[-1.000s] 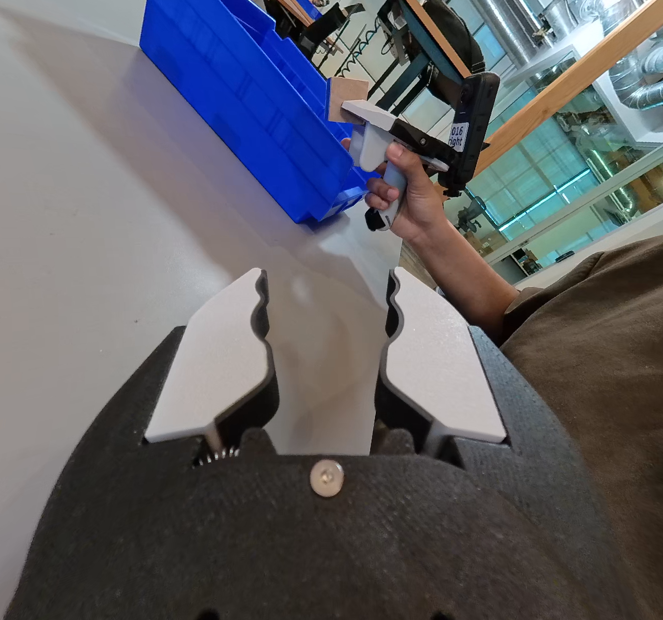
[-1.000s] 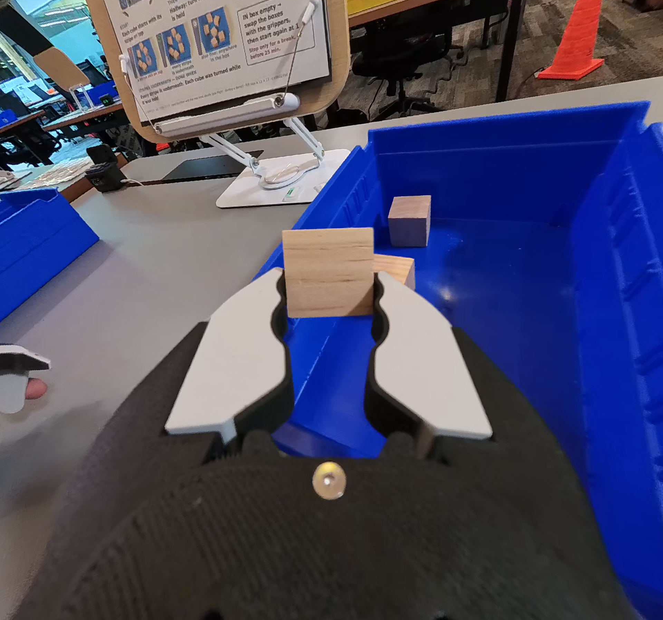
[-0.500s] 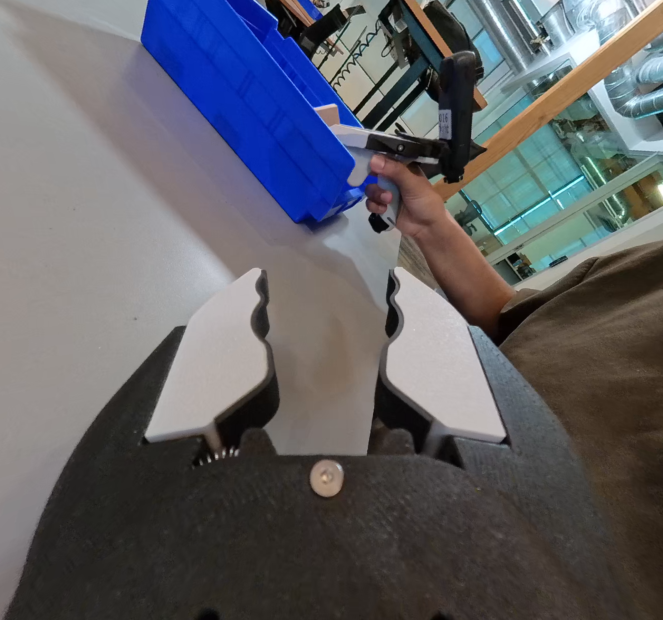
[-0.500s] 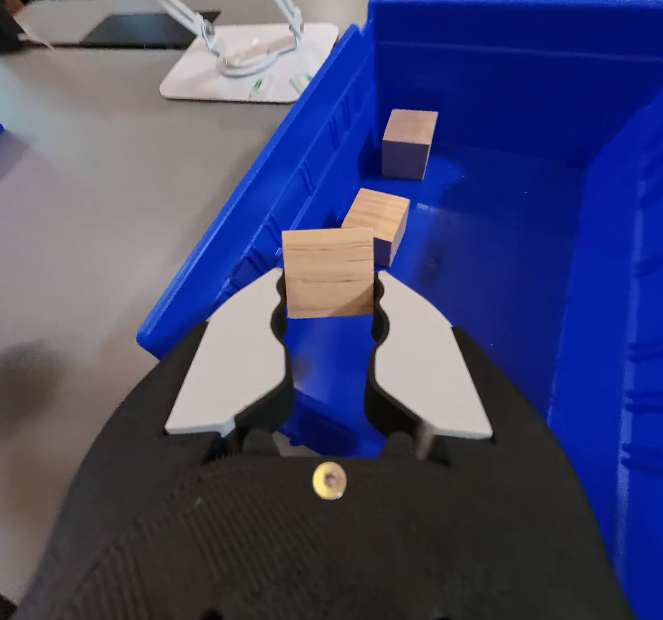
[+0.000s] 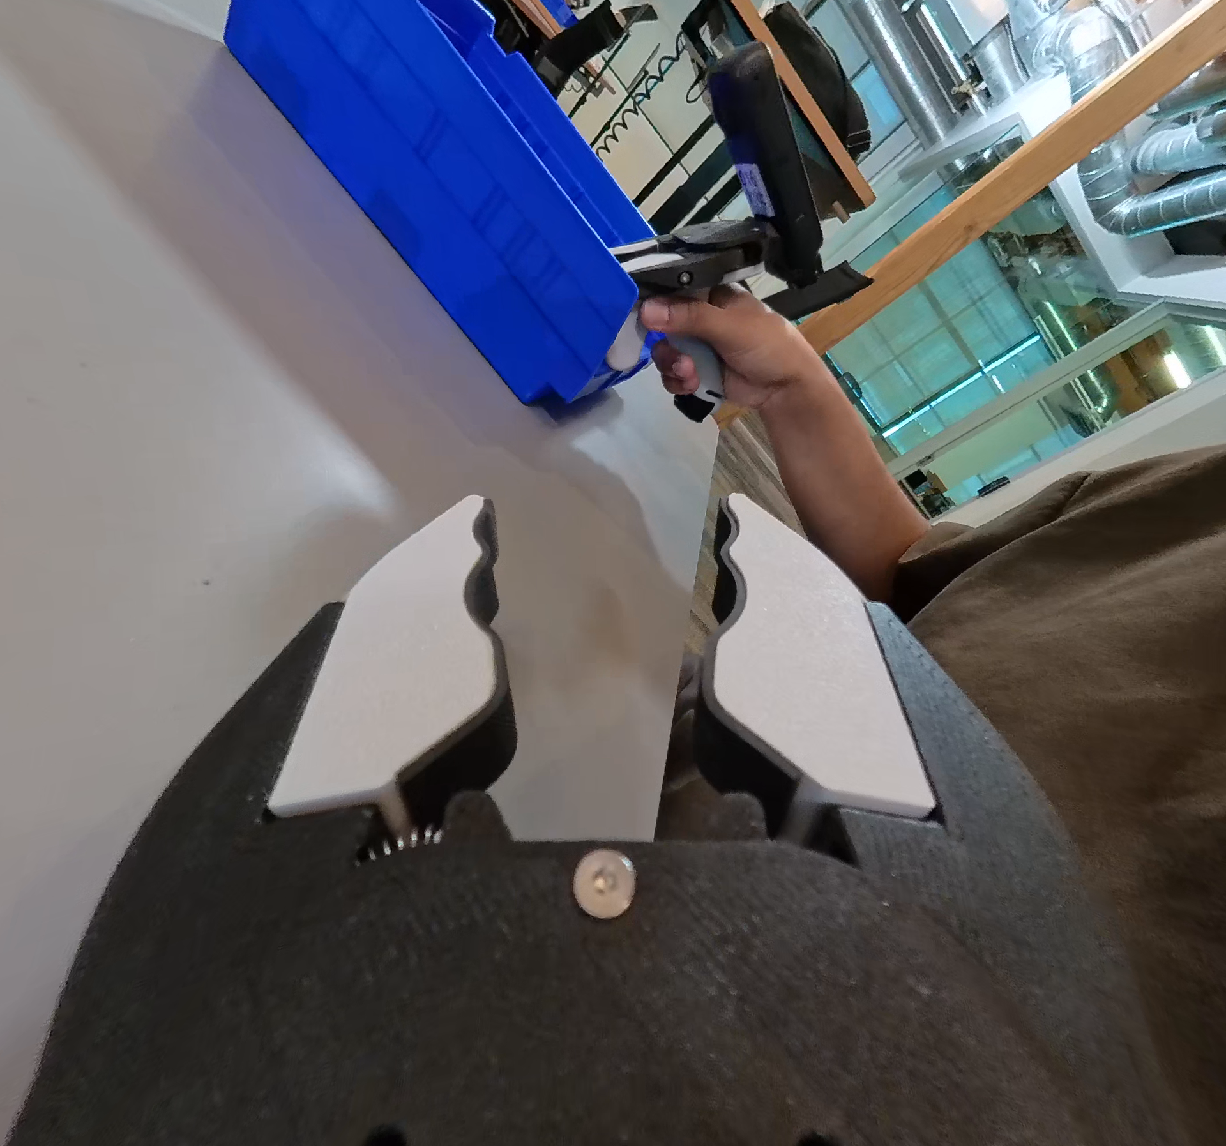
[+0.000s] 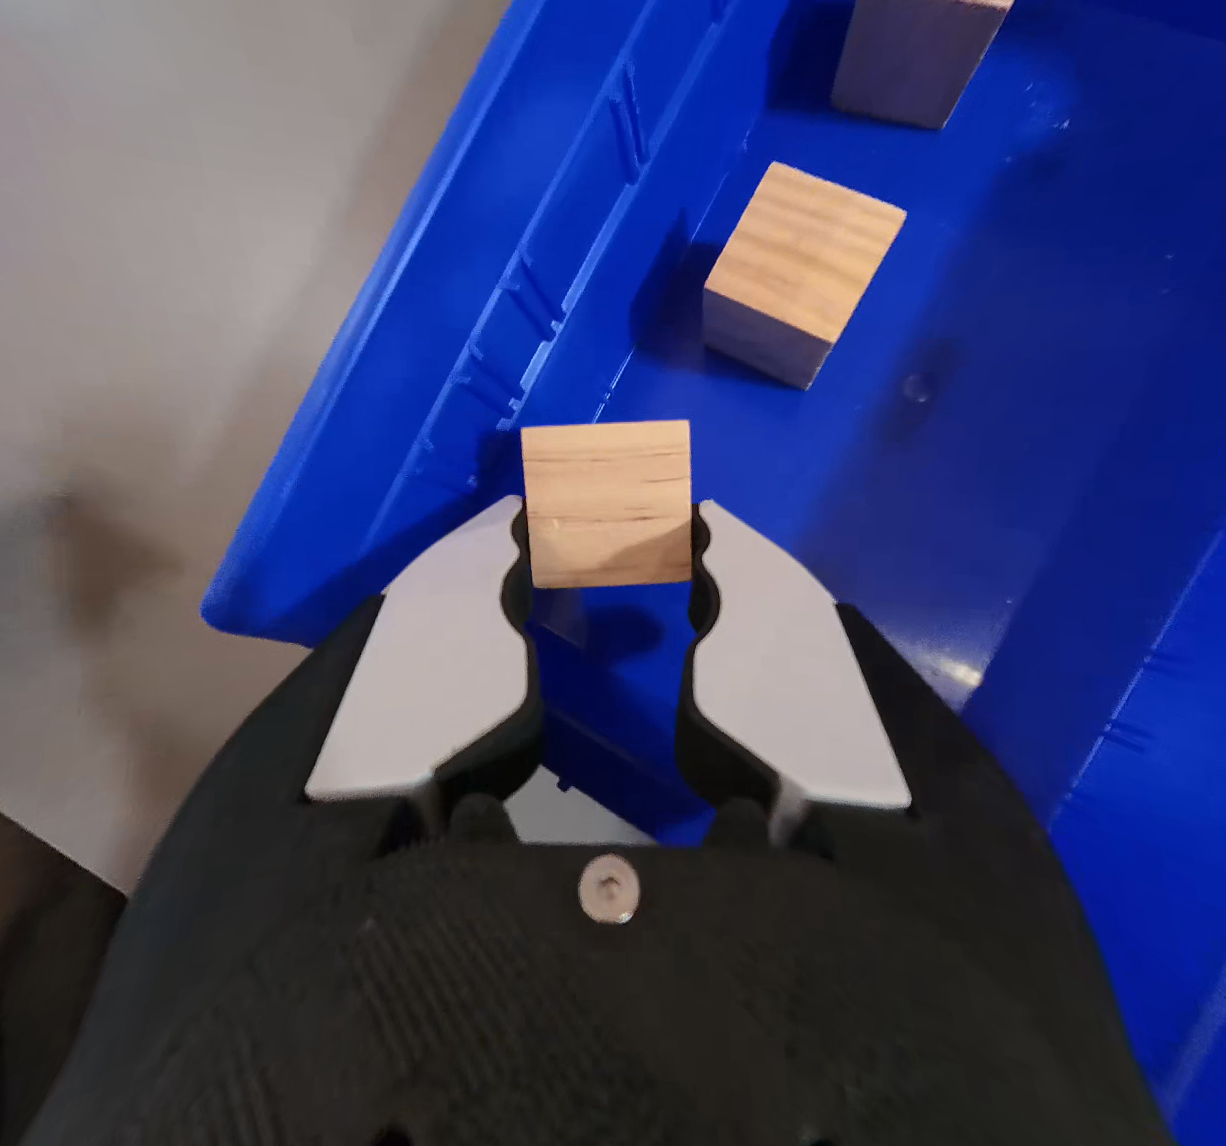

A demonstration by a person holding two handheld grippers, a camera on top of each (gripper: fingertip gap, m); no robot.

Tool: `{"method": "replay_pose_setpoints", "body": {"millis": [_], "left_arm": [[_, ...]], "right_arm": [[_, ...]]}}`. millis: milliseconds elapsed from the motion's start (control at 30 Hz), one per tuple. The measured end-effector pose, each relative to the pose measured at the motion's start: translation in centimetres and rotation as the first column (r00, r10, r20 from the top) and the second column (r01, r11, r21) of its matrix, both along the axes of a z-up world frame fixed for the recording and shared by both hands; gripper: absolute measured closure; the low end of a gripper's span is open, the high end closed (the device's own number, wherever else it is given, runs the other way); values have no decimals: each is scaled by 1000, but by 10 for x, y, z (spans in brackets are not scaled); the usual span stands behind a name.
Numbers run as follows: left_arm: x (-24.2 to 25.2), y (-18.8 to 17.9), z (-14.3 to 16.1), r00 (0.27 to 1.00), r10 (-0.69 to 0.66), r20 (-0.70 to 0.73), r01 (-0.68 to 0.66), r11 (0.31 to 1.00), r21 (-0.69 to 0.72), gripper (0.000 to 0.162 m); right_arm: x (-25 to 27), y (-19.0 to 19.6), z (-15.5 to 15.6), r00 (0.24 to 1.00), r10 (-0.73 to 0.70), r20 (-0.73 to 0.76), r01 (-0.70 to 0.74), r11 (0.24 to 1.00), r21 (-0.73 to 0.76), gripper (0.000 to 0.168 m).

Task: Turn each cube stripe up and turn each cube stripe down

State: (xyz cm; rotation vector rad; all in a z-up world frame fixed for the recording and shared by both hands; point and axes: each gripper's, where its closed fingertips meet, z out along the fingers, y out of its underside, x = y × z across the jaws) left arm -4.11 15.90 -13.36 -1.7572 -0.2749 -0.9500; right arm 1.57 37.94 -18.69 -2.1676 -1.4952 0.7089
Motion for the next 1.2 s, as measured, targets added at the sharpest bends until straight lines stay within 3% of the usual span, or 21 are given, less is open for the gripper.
{"method": "replay_pose_setpoints", "body": {"millis": [667, 867, 967, 1067, 1133, 1200], "left_arm": [[12, -3, 3, 999, -37, 21, 37, 999, 2, 99], [12, -5, 4, 999, -36, 22, 36, 999, 6, 100], [13, -5, 5, 999, -36, 19, 36, 999, 7, 100], [13, -6, 5, 999, -37, 15, 37, 999, 8, 100], [13, -5, 4, 999, -38, 12, 37, 999, 7, 100], [14, -5, 4, 999, -37, 9, 37, 999, 7, 100]], "right_arm": [[1, -9, -5, 998, 52, 42, -51, 998, -22, 119], [5, 2, 5, 999, 29, 43, -33, 995, 96, 119], [3, 3, 24, 1000, 28, -1, -28, 987, 159, 120], [-9, -8, 64, 985, 78, -154, -42, 973, 228, 122], [-24, -28, 110, 918, 152, -365, -42, 955, 293, 124], [-33, -61, 154, 786, 231, -573, -52, 949, 312, 129]]}}
